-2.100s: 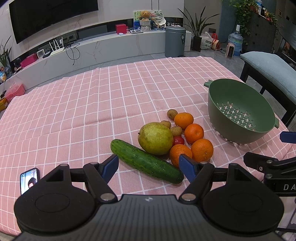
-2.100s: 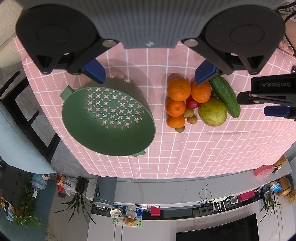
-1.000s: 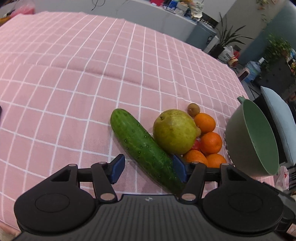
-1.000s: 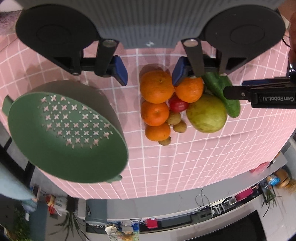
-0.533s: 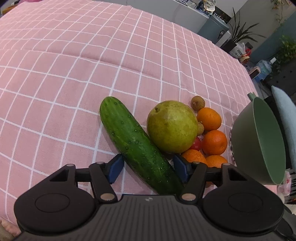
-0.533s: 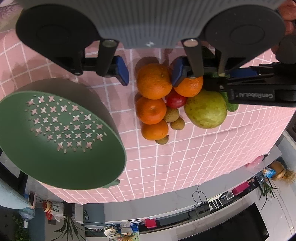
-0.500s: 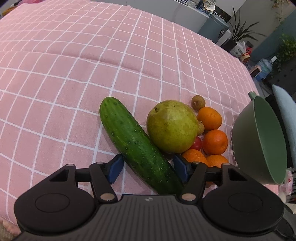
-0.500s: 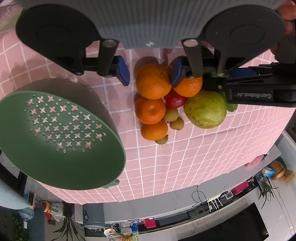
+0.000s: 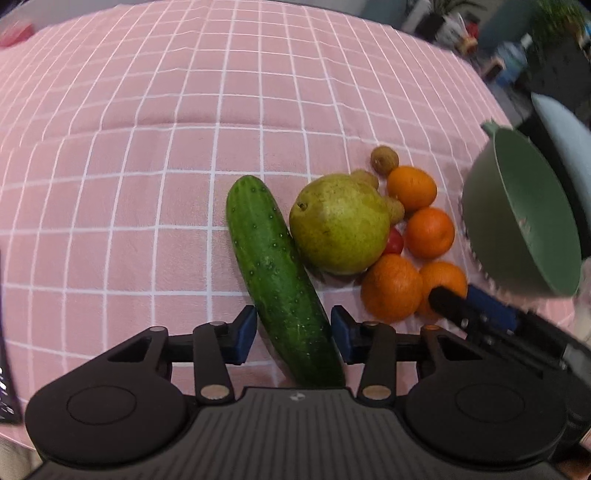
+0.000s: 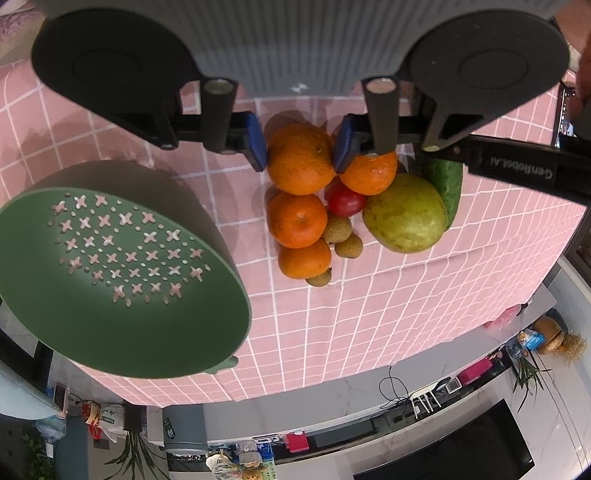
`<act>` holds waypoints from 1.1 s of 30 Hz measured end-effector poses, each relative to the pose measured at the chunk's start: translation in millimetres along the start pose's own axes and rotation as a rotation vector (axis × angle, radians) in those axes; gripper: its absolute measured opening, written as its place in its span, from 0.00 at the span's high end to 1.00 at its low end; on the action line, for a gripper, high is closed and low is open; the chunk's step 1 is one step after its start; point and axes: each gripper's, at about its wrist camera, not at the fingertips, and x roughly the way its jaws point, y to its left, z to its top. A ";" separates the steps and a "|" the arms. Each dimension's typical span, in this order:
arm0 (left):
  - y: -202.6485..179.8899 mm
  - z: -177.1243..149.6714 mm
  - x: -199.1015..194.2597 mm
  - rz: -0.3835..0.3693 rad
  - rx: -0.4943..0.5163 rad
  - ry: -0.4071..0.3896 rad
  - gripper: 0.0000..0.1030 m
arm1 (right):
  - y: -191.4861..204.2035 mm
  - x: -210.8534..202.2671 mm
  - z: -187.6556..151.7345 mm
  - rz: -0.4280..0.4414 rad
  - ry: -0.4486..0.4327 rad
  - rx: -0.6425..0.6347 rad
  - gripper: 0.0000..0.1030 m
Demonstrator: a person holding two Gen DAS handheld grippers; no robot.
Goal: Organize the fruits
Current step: 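Close the left gripper on the cucumber while the right gripper closes on an orange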
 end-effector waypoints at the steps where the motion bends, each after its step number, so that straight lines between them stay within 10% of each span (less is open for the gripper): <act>1: -1.1 1.4 -0.3 0.008 0.000 -0.002 0.50 | 0.2 0.4 0.1 0.000 0.000 -0.001 0.63; 18: -26.3 -0.9 36.5 0.146 -0.060 -0.148 0.40 | -4.6 11.9 3.4 -0.001 0.003 0.033 0.57; 33: -26.5 -8.4 31.3 0.126 -0.061 -0.180 0.55 | -1.8 5.0 1.6 0.005 -0.020 0.012 0.59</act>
